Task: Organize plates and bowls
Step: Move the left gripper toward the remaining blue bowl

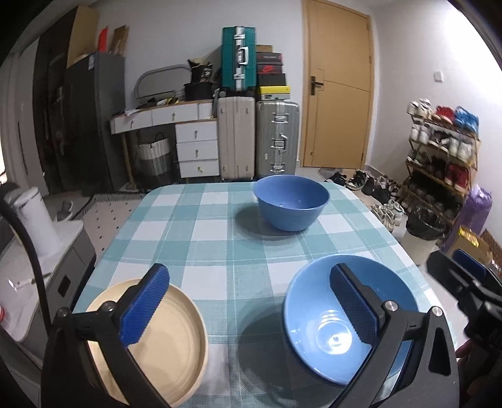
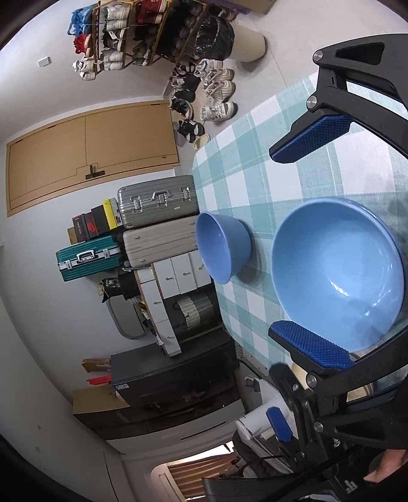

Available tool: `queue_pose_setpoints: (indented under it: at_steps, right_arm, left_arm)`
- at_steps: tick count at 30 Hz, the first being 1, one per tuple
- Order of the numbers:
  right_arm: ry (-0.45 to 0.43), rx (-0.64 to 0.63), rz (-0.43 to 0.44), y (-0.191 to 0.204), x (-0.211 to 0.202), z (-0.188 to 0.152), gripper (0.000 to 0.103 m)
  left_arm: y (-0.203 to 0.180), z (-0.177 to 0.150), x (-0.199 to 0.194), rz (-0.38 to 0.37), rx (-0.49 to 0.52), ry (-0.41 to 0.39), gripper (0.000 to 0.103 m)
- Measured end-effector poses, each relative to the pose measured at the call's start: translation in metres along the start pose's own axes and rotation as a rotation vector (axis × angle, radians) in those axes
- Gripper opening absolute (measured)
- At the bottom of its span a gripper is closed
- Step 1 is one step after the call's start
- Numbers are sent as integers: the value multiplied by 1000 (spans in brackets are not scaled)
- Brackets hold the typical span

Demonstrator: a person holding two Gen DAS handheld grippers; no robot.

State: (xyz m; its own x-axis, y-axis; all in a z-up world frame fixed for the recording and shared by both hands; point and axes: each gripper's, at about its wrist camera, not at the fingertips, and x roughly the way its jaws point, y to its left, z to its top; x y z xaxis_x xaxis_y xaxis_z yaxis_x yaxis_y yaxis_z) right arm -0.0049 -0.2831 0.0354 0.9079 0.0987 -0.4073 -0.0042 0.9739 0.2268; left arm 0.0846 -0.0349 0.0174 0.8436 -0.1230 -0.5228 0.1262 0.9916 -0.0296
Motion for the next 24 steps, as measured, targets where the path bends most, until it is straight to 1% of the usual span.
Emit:
queue_pose_setpoints:
  at_steps: [2,3,4,6,7,10,12,14,17,22,24]
  right_arm:
    - [27,9,17,-3,4,8,102]
    - [43,-1,26,-3,7,12,102]
    - [55,-14,23,-3,9,17,102]
    - [75,-57,16,-1,14,27,102]
    - [83,-76,16,0,17,32,102]
    - [117,-78,37,-4,26,48,102]
    - [139,-44,59,-11,34,60,102]
    - [164,6,109,-21,43,73,102]
    - [206,118,197,-39,60,94,102]
    - [249,248,238,-61,98,128,102]
    - [263,279,216,-69,118,139,102]
  left_arm:
    - [5,3,3,19,-1,6,103]
    - [9,6,6,46,-4,12,103]
    - [12,8,7,57,-15,17,103]
    - [17,13,11,42,-23,23,103]
    - [19,17,12,49,-29,27,103]
    - [21,31,16,47,-35,24,103]
    - [22,40,22,45,-17,38,103]
    - [22,51,33,45,4,79,103]
    - [25,67,48,32,18,132,103]
    - [31,102,86,-12,-18,239,103]
    - [30,114,105,-22,-38,279,103]
